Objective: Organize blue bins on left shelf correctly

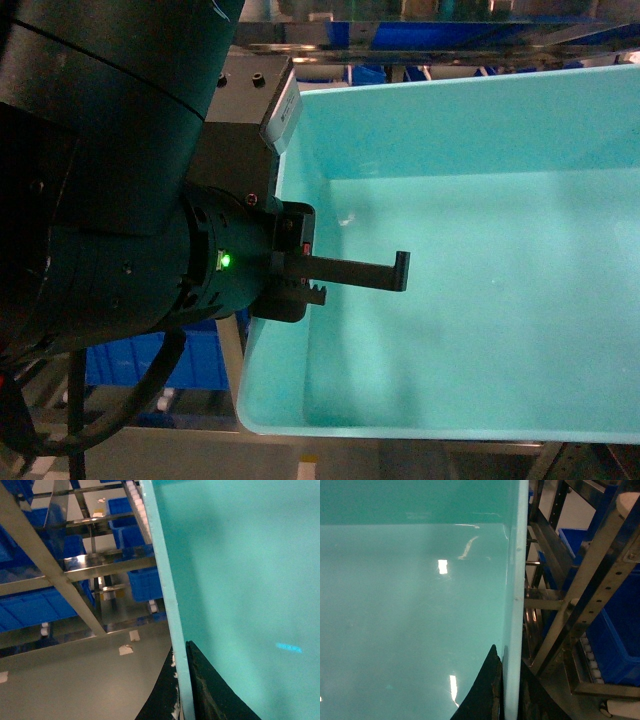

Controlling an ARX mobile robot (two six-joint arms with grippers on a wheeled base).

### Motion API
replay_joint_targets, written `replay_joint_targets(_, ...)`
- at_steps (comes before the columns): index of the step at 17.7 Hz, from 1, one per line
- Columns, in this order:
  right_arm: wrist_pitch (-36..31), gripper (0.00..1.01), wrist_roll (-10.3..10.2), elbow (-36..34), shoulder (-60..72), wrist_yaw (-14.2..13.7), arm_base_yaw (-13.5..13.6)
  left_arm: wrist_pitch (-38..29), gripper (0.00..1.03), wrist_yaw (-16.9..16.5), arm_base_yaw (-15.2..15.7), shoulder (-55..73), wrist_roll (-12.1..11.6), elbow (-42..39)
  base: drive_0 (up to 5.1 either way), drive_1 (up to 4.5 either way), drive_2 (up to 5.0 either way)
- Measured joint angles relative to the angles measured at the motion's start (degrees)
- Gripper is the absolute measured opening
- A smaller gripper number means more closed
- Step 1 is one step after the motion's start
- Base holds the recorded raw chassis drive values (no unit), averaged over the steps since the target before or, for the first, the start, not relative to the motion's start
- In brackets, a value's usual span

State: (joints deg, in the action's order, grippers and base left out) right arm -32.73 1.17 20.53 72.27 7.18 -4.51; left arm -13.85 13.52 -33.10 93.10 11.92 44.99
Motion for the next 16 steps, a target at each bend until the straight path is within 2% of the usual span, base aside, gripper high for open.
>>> replay_joint_targets(11, -0.07, 0.02, 0.0, 0.0, 0.0, -0.31, -0.07, -0.07, 0.02, 0.22, -0.2, -0.04, 0.02, 0.0, -5.0, 2.49, 2.5)
replay_joint_targets(13, -0.02, 0.02, 0.0, 0.0, 0.0, -0.26, -0.37, -0.2, 0.02, 0.15, -0.31, 0.02, 0.0, 0.0, 0.0, 0.0, 0.0)
replay_joint_targets(16, 0.02, 0.02, 0.0, -0.02, 0.0, -0.11, -0.37, -0.11, 0.02, 0.24, -0.28, 0.0, 0.02, 0.0, 0.0, 2.45, -2.4)
